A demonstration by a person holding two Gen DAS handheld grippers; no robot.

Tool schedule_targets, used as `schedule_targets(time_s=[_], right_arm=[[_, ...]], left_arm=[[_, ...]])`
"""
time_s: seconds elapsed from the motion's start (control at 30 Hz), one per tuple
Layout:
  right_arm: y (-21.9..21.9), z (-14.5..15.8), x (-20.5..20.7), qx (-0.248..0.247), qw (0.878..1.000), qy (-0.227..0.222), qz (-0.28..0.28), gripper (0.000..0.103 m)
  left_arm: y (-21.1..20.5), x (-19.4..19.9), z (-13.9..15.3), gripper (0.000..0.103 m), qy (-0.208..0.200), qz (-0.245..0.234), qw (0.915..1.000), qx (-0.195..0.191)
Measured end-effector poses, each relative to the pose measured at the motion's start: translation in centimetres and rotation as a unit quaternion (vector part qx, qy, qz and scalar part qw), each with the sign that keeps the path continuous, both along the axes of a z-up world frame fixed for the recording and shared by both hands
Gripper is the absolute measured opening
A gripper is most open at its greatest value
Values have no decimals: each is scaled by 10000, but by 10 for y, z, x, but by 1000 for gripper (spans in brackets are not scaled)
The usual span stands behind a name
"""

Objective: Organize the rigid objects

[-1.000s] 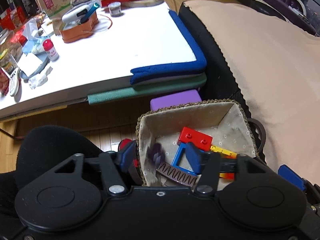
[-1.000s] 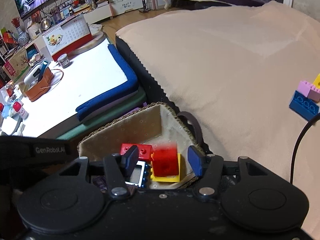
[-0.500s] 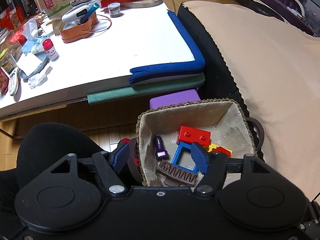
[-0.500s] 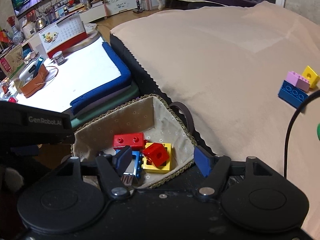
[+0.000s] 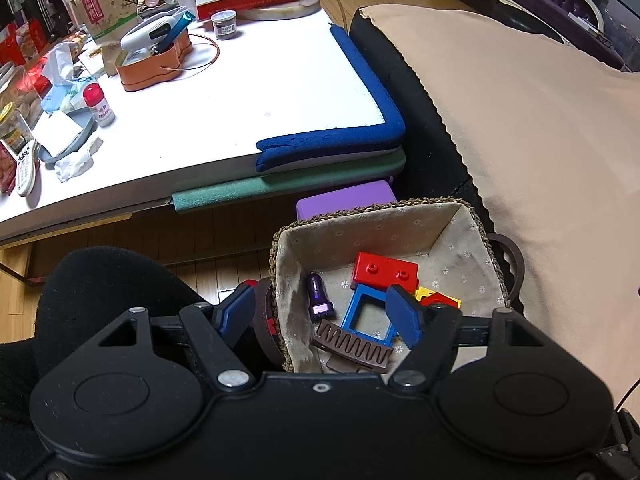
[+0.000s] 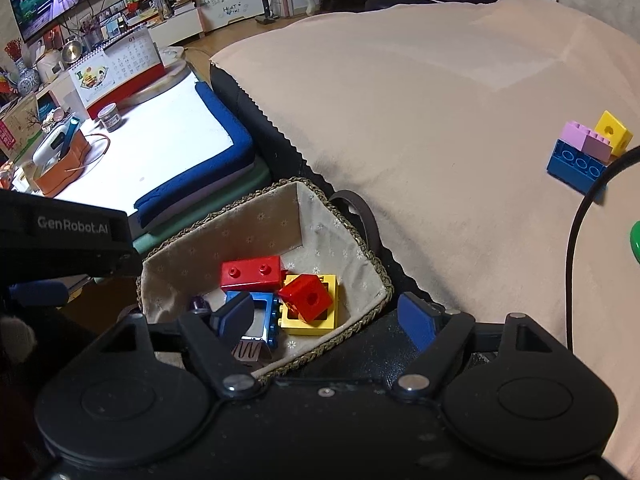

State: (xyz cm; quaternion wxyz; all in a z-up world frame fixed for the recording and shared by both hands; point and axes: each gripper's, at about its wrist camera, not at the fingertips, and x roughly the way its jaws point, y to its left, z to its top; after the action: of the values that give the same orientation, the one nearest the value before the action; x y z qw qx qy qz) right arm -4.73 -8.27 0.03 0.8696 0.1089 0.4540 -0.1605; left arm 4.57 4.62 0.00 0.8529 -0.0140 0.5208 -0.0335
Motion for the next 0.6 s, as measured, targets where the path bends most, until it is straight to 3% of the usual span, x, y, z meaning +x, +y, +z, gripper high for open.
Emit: schedule_targets(time_s=[0.6], right_arm=[[-1, 1, -1, 14, 10000, 26, 5, 79]], left_arm=[[-3, -1, 2, 74, -53, -65, 10000, 11]])
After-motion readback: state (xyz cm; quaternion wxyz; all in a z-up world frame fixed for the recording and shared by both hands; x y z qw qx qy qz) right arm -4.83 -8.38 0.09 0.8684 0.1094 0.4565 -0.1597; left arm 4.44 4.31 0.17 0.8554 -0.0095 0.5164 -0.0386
